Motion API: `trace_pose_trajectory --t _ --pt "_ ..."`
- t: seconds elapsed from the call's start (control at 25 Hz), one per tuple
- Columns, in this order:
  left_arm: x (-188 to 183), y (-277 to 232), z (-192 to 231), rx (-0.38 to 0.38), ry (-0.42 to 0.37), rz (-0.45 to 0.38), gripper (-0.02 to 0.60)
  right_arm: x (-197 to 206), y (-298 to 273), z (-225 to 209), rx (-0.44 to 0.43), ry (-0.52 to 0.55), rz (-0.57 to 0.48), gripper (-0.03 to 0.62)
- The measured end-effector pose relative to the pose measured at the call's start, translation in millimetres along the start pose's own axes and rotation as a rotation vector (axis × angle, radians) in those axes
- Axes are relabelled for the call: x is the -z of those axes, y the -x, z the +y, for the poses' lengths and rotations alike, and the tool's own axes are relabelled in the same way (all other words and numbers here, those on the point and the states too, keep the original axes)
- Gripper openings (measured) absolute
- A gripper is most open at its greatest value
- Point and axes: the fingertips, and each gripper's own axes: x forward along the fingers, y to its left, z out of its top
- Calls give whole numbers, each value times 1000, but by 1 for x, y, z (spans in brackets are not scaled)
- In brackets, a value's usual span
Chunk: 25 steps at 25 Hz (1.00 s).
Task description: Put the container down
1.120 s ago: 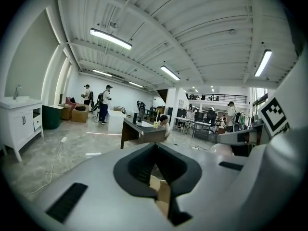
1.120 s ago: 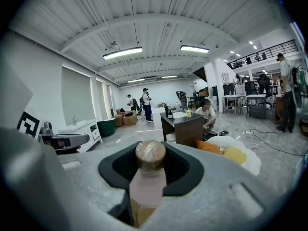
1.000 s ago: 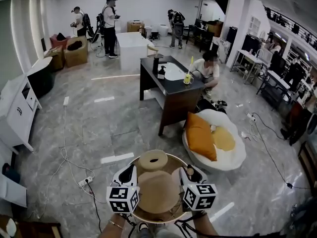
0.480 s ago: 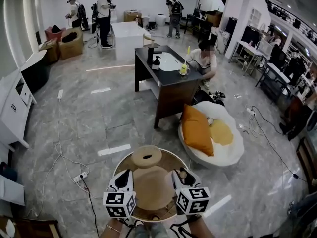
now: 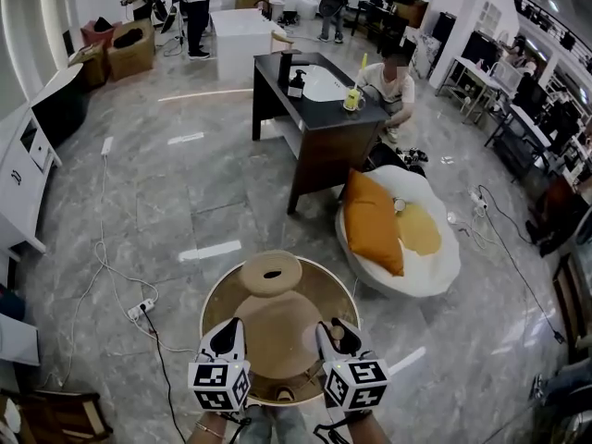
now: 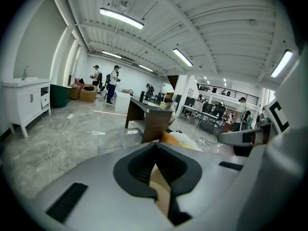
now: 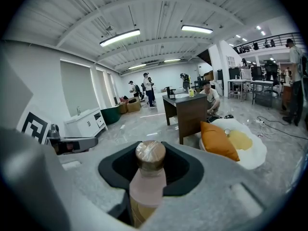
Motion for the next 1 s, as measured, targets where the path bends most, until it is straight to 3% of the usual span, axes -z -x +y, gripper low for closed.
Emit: trace_pose_trajectory --t 1.0 --pt "179 -59 94 -89 109 93 -3 183 -87 6 -50 39 166 124"
